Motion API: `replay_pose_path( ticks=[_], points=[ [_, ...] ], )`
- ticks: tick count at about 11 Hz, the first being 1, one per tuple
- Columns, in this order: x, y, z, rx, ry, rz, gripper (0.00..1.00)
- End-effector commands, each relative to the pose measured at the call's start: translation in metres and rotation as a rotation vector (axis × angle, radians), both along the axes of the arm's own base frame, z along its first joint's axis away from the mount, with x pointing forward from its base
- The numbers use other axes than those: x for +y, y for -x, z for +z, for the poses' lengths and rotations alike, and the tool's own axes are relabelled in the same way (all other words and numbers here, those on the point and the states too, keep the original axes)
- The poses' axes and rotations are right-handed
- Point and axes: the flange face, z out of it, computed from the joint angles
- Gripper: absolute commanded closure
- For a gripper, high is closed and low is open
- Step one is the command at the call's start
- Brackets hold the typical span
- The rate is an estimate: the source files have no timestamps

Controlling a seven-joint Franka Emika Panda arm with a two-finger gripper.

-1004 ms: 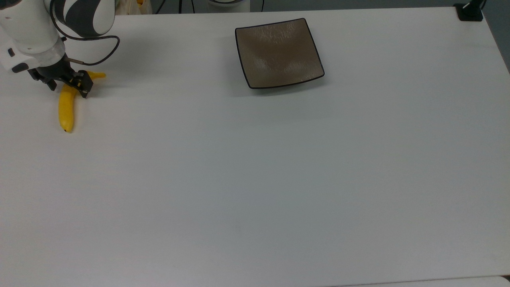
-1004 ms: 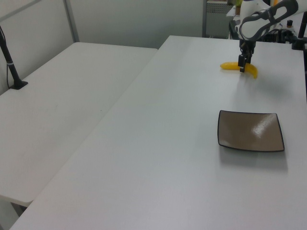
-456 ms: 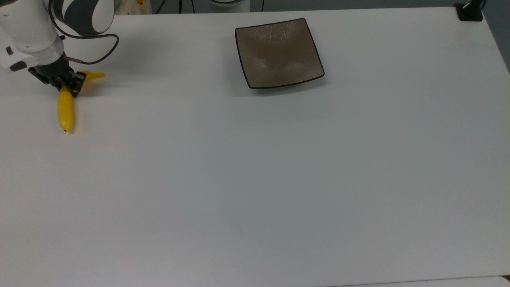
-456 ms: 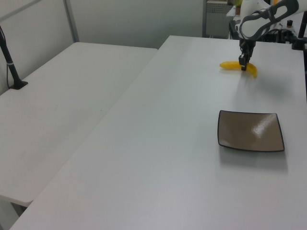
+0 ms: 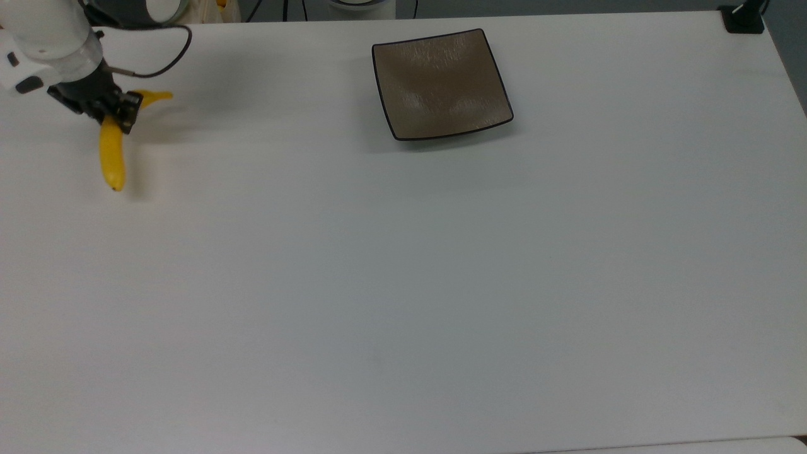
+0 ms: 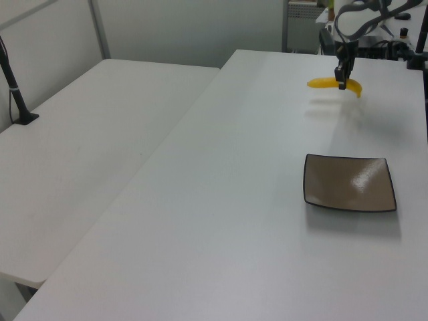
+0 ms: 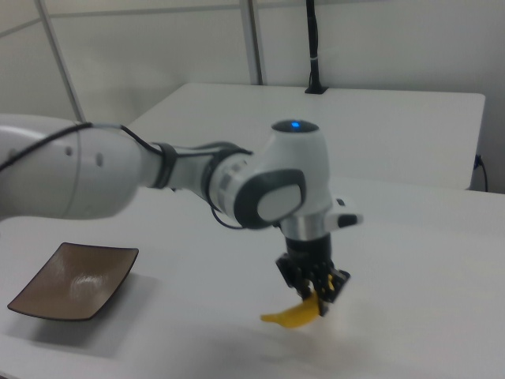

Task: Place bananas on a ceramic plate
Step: 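Lift the banana and carry it over the brown square plate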

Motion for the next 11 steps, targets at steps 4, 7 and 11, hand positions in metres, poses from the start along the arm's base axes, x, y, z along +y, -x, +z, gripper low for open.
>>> replay_pose_path(
  ticks=[4,7,11],
  points=[
    [0.124,0.024,0.139,0.091,-0.034,0.145,0.99],
    [0.225,0.037,0.167,0.17,-0.08,0.277,0.99],
    [0.353,0.048,0.157,0.244,-0.058,0.259,0.98]
  ],
)
